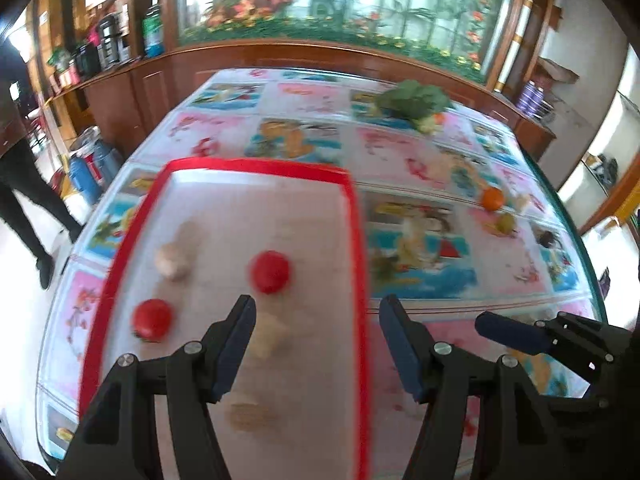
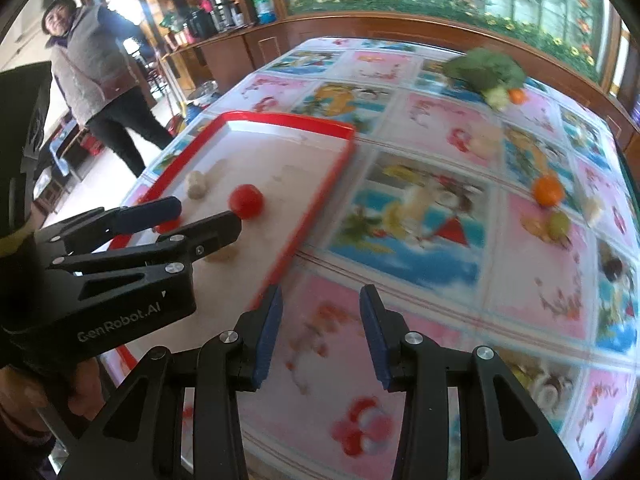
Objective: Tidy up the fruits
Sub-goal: 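Open both grippers to release the tomato and beige cube into the tray, then move both open grippers back over the remaining fruit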
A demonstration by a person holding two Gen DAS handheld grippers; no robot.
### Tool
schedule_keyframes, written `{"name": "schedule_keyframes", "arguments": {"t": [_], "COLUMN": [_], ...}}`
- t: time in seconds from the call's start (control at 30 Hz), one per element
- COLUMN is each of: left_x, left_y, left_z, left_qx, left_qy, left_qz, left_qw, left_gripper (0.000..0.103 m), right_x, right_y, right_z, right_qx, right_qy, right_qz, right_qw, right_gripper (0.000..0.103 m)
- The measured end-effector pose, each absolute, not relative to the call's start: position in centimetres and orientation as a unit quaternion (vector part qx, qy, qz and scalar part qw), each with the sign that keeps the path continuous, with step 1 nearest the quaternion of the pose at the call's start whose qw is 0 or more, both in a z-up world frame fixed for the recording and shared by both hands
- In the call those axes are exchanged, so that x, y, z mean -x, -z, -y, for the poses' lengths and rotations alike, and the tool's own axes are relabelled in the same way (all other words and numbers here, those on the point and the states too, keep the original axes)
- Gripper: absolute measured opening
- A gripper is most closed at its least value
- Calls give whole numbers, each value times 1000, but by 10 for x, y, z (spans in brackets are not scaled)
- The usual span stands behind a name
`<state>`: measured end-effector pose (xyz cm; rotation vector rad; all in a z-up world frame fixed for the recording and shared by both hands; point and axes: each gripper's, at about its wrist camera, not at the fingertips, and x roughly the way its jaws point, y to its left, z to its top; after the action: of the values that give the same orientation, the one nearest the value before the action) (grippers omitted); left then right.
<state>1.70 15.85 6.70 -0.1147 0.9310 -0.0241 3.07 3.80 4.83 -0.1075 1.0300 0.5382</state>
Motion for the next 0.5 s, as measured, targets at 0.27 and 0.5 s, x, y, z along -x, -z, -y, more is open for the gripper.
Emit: {"name": "schedule_keyframes", "arguments": {"t": [0.27,0.5], "left_x": [-19,-22], "left_y": [-70,-67], "left_z": [-84,-19], "left_qx": [26,7], "left_qy": [67,118], "left_qz": [-456,-467], "left_qw": [887,877], "left_gripper": [67,67], "right_x": [-23,-17], "right_y": [-47,-42], "right_z": [31,99], "right_qx": [14,-17], "right_qy": [-215,-165], "right_qz": [-491,-496], "right_qw": [844,852], "right_gripper": [40,40]}}
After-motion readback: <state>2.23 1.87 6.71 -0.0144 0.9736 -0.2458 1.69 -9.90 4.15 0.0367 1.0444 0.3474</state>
